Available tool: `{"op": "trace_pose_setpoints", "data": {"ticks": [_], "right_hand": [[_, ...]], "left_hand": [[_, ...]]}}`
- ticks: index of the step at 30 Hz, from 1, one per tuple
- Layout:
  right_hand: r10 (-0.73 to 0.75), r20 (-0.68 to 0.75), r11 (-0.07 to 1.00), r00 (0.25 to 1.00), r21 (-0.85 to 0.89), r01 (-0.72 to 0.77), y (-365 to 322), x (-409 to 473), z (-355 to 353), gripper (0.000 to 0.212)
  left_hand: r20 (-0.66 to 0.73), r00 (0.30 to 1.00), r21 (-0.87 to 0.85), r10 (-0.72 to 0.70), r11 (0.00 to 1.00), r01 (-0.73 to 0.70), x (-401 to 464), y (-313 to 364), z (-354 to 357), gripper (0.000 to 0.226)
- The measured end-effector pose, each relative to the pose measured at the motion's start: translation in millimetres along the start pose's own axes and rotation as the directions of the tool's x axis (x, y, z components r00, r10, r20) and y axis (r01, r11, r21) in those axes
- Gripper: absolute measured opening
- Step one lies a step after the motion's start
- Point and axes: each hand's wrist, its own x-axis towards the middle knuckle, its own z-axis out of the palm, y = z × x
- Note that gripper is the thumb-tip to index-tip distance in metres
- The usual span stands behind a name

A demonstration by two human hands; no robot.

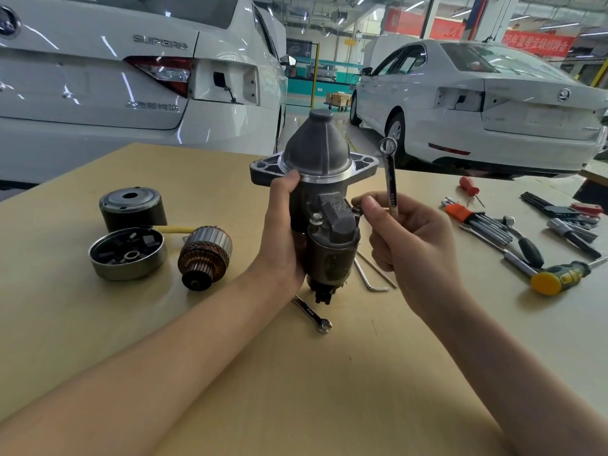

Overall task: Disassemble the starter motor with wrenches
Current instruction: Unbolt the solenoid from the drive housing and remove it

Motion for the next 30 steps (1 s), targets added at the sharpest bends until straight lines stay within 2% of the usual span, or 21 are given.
{"op": "trace_pose_setpoints", "data": {"ticks": [3,9,14,19,22,25,27,30], "right_hand": [[-0.026,0.004,1.0,1.0,0.01,0.026,-3,0,0,0.022],[0.017,0.022,1.0,1.0,0.021,-0.017,-1,0,-2,0.02],[-0.188,-0.005,0.968,0.982,-0.167,0.185,-2,-4,4,0.009],[-0.177,-0.03,0.976,0.984,-0.136,0.171,-3,-1,2,0.007],[-0.11,-0.079,0.994,0.991,0.011,0.111,-5,2,-4,0.009],[0.061,-0.127,0.99,0.99,0.135,-0.044,-5,7,-13,0.008],[0.149,-0.164,0.987,0.975,0.082,-0.137,-2,13,-22,0.009],[0.235,-0.216,0.957,0.948,-0.122,-0.265,6,23,-34,0.01]], "left_hand": [[0.017,1.0,0.008,0.003,1.0,-0.003,0,0,0,0.073],[0.032,0.999,0.025,0.003,1.0,-0.004,0,-1,-1,0.068],[0.023,1.0,0.024,0.008,1.0,-0.009,0,0,-2,0.066],[0.022,1.0,0.041,0.015,0.999,-0.016,0,1,1,0.067],[0.028,1.0,0.046,0.011,0.999,-0.012,0,1,1,0.062],[0.049,0.999,0.037,-0.008,0.999,0.006,1,1,-1,0.056],[0.057,0.998,0.008,-0.011,1.0,0.01,1,1,-1,0.058],[0.058,0.998,-0.051,0.005,0.999,-0.002,2,2,-2,0.063]]}}
